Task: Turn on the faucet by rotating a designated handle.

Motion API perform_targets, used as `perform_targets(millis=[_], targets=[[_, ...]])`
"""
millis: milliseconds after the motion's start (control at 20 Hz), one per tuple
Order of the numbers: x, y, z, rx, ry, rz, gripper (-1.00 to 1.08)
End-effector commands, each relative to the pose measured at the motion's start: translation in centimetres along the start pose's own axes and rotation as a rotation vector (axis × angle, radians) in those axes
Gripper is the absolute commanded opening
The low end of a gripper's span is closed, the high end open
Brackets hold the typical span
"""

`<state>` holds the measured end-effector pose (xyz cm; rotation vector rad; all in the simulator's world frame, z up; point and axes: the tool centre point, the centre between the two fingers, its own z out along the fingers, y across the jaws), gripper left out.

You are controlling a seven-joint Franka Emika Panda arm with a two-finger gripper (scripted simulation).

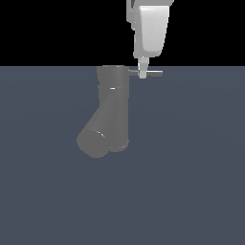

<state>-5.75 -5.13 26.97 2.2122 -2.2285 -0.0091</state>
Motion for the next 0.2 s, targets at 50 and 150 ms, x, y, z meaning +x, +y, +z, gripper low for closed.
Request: perform_targets(millis=[50, 150], targets=[[3.71, -0.54, -0.03, 0.005, 0.003, 0.057, -1.00], [3.92, -0.71, -0.03, 0.005, 0.003, 0.058, -1.00]])
